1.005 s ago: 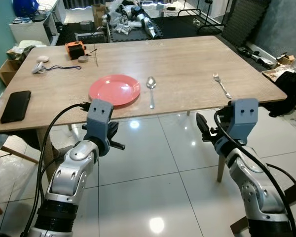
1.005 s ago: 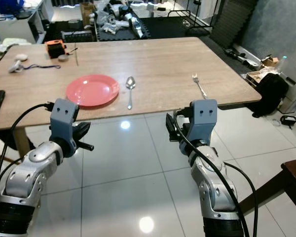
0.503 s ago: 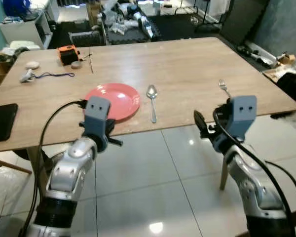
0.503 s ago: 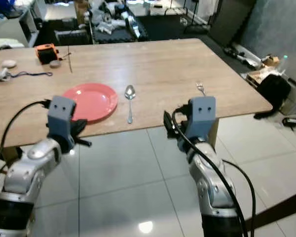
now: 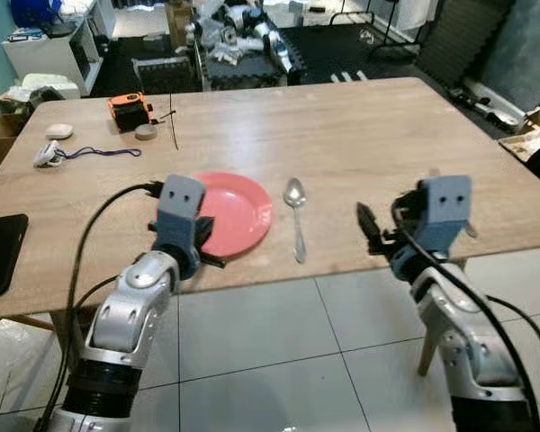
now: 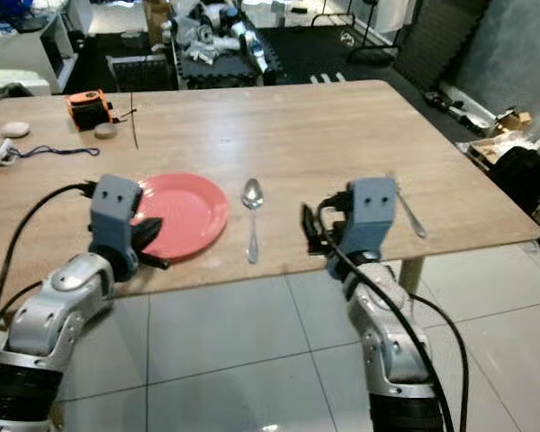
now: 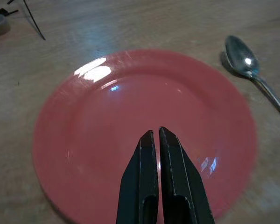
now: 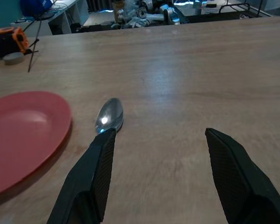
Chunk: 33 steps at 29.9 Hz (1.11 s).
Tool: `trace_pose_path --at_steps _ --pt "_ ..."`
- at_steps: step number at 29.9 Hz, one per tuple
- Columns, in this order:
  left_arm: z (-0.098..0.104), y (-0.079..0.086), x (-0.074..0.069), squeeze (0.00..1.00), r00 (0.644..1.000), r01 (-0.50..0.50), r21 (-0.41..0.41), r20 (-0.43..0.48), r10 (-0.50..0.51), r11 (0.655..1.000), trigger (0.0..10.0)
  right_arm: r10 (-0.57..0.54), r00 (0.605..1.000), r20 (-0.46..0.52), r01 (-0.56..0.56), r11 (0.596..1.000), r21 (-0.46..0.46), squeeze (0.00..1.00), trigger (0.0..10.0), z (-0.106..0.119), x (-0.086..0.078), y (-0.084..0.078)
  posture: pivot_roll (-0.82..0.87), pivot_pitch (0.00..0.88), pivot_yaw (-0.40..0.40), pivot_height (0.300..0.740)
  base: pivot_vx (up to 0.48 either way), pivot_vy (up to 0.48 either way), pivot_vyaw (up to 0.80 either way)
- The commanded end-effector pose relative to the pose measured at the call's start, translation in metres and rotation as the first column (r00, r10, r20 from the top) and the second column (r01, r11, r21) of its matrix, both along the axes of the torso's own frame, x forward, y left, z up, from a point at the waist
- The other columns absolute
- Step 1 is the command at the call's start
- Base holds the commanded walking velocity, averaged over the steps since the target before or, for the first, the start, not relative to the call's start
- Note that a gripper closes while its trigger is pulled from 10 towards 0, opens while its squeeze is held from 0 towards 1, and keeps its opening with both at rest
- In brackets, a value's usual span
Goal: Setting the table
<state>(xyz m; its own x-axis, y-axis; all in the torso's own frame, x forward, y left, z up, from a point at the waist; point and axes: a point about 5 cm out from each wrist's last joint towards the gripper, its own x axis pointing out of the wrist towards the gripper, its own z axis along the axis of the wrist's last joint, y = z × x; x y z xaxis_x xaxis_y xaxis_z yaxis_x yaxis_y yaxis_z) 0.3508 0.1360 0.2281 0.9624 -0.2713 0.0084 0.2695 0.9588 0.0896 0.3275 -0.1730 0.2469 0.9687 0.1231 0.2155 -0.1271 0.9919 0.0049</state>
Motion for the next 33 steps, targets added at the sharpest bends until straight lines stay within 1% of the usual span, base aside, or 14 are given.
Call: trace_pose_path --at_steps 1,10,14,17,18,19,20,23,25,29,30,31,32,33 --pt "-0.006 -0.001 -0.001 0.00 1.000 0.000 0.006 -0.020 0.000 1.000 10.0 -0.012 1.000 -0.010 0.012 1.000 0.003 0.00 10.0 -0.003 -0.001 -0.004 -0.01 0.165 0.094 0.740 0.431 0.000 0.00" --pt "-0.007 0.000 -0.001 0.00 1.000 -0.002 0.009 -0.025 0.003 1.000 10.0 -0.012 1.000 -0.010 0.012 1.000 -0.001 0.00 10.0 -0.003 -0.001 -0.004 -0.01 0.166 0.093 0.740 0.365 0.000 0.00" --pt "-0.006 -0.001 -0.001 0.00 1.000 0.008 0.008 -0.027 -0.008 1.000 10.0 -0.012 1.000 -0.010 0.012 1.000 -0.005 0.00 10.0 -0.003 -0.001 -0.004 0.00 0.166 0.094 0.740 0.000 0.000 0.00" --pt "-0.007 -0.004 -0.006 0.00 0.996 0.066 0.034 -0.058 -0.064 0.997 10.0 -0.025 1.000 -0.011 0.024 0.999 -0.035 0.00 10.0 -0.004 -0.001 -0.005 0.00 0.165 0.096 0.740 0.000 0.000 0.00" --pt "-0.007 -0.004 -0.006 0.00 0.996 0.066 0.034 -0.058 -0.064 0.997 10.0 -0.025 1.000 -0.011 0.024 0.999 -0.035 0.00 10.0 -0.004 -0.001 -0.005 0.00 0.165 0.096 0.740 0.000 0.000 0.00" --pt "-0.008 -0.004 -0.010 0.00 0.991 0.109 0.062 -0.080 -0.104 0.992 10.0 -0.041 0.999 -0.023 0.040 0.998 -0.054 0.00 10.0 -0.005 -0.001 -0.009 0.00 0.164 0.096 0.740 0.000 0.000 0.00" --pt "-0.009 -0.004 -0.012 0.00 0.990 0.121 0.075 -0.086 -0.115 0.990 10.0 -0.049 0.998 -0.045 0.046 0.997 -0.061 0.00 10.0 -0.006 -0.001 -0.011 0.01 0.160 0.090 0.740 0.000 0.000 0.00" --pt "-0.010 -0.001 -0.016 0.00 0.987 0.138 0.098 -0.100 -0.128 0.986 10.0 -0.051 0.995 -0.091 0.045 0.997 -0.070 0.00 10.0 -0.009 -0.002 -0.014 0.01 0.157 0.086 0.740 0.000 0.000 0.00" --pt "-0.011 0.003 -0.019 0.00 0.987 0.133 0.104 -0.102 -0.123 0.986 10.0 -0.045 0.991 -0.125 0.033 0.995 -0.090 0.00 10.0 -0.011 -0.005 -0.013 0.01 0.157 0.087 0.740 0.000 0.000 0.00" --pt "-0.017 0.009 -0.019 0.00 0.991 0.095 0.128 -0.111 -0.081 0.987 10.0 0.032 0.987 -0.158 -0.047 0.995 -0.092 0.00 10.0 -0.012 -0.015 0.004 0.01 0.152 0.081 0.740 0.000 0.000 0.00" --pt "-0.019 0.011 -0.019 0.00 0.992 0.073 0.130 -0.112 -0.059 0.989 10.0 0.074 0.981 -0.177 -0.093 0.991 -0.099 0.00 10.0 -0.015 -0.017 0.016 0.01 0.152 0.080 0.740 0.000 0.000 0.00" --pt "-0.020 0.012 -0.019 0.00 0.992 0.068 0.131 -0.113 -0.053 0.989 10.0 0.084 0.980 -0.182 -0.103 0.990 -0.099 0.00 10.0 -0.016 -0.018 0.019 0.01 0.152 0.080 0.740 0.000 0.000 0.00" --pt "-0.020 0.012 -0.019 0.00 0.992 0.068 0.131 -0.113 -0.053 0.989 10.0 0.084 0.980 -0.182 -0.103 0.990 -0.099 0.00 10.0 -0.016 -0.018 0.019 0.01 0.152 0.080 0.740 0.000 0.000 0.00" --pt "-0.023 0.011 -0.018 0.00 0.992 0.054 0.123 -0.121 -0.039 0.991 10.0 0.082 0.971 -0.225 -0.103 0.991 -0.085 0.00 10.0 -0.030 -0.014 0.036 -0.01 0.154 0.071 0.740 0.000 0.000 0.00"
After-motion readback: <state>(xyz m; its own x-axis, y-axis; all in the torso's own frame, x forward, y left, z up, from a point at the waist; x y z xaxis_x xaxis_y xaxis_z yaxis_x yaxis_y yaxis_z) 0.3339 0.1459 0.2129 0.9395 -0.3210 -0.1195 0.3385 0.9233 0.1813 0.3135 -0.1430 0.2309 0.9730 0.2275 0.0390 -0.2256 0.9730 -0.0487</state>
